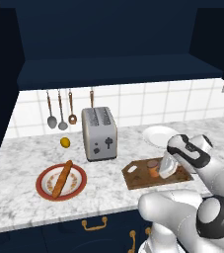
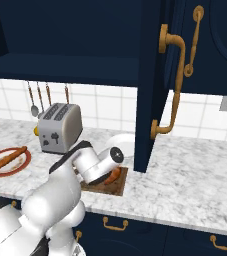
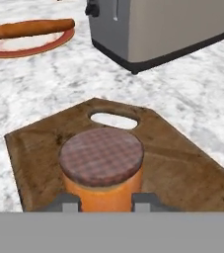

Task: From the different types of pastries on the counter, select a croissant and place it on the cutting board. Then retrieve a jar of jam from the cabinet and place it alongside the croissant on the cutting board.

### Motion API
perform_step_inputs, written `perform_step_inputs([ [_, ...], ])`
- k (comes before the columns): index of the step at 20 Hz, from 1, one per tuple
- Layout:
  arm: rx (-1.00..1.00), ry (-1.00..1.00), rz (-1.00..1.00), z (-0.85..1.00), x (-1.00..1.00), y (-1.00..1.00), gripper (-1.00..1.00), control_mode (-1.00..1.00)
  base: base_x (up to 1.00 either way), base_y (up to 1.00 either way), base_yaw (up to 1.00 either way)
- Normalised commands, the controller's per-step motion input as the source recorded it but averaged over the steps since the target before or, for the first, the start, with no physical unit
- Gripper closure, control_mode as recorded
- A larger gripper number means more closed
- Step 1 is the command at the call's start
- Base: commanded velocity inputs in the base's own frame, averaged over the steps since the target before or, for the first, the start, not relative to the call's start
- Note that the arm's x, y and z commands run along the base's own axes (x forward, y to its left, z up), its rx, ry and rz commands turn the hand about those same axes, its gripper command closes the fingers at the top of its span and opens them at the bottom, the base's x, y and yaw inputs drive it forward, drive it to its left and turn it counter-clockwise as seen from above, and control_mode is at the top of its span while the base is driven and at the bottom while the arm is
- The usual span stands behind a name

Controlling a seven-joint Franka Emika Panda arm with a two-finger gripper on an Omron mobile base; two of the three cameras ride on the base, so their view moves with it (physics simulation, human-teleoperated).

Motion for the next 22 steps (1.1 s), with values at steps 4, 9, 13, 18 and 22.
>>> perform_step_inputs([
  [4, 0.00, -0.08, 0.05, -0.46, 0.10, 0.08, 1.00, -1.00, 0.00, 0.00, 0.00],
  [9, -0.01, -0.08, 0.05, -0.40, 0.03, 0.15, -1.00, -1.00, 0.00, 0.00, 0.00],
  [13, -0.02, -0.10, 0.04, -0.19, -0.02, 0.10, -1.00, -1.00, 0.00, 0.00, 0.00],
  [18, -0.05, -0.13, 0.02, -0.10, -0.41, 0.02, -1.00, -1.00, 0.00, 0.00, 0.00],
  [22, -0.05, -0.10, 0.00, -0.16, -0.64, 0.00, -1.00, -1.00, 0.00, 0.00, 0.00],
])
